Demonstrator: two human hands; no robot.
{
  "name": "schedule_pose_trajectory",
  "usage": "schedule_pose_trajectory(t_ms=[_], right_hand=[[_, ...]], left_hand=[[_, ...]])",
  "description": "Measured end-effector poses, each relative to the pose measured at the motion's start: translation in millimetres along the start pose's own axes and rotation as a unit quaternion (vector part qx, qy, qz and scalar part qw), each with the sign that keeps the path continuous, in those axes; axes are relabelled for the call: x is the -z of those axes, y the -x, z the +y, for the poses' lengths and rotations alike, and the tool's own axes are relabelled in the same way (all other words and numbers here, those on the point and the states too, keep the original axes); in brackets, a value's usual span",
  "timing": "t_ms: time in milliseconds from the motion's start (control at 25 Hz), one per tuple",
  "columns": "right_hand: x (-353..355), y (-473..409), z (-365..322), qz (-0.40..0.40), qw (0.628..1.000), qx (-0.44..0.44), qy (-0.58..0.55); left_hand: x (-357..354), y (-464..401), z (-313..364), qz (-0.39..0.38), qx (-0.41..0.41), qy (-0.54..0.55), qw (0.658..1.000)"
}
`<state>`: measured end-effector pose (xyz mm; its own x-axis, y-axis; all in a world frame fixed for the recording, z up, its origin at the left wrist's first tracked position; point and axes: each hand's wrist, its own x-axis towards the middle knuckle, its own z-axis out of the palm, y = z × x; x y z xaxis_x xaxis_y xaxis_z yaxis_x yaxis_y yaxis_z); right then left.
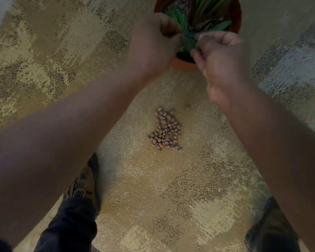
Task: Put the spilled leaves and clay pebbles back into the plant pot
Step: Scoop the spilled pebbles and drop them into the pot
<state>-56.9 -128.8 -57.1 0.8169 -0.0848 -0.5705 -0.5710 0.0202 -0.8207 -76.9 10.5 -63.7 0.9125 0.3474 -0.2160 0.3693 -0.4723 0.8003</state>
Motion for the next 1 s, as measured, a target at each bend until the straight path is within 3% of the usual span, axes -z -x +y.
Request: schedule_pose_trajectory(t_ms=[200,400,480,560,680,760,1000], right_hand=[[-6,-16,0,-0.027,0.997,-0.058,0.052],[7,3,21,-0.011,0.995,0.024,0.099],[15,6,49,-0.033,0.973,0.043,0.226],[26,6,82,-0.083,0.925,0.023,0.371],[40,0,129,-0.121,0.859,-0.039,0.495],[43,-2,148,-0.13,0.839,-0.052,0.527],[31,16,173,-0.231,0.795,-0.015,0.561]], left_hand=[[-8,-21,-13,-0.02,0.024,-0.042,0.999],[-10,10,-36,0.042,-0.035,-0.038,0.998],[-19,32,-63,-0.021,0.003,-0.101,0.995],[-30,55,-88,-0.147,0.073,-0.174,0.971],[-44,77,-117,-0.27,0.084,-0.212,0.935],[-54,85,-126,-0.303,0.065,-0.234,0.922],[-68,99,-135,-0.302,0.065,-0.283,0.908]])
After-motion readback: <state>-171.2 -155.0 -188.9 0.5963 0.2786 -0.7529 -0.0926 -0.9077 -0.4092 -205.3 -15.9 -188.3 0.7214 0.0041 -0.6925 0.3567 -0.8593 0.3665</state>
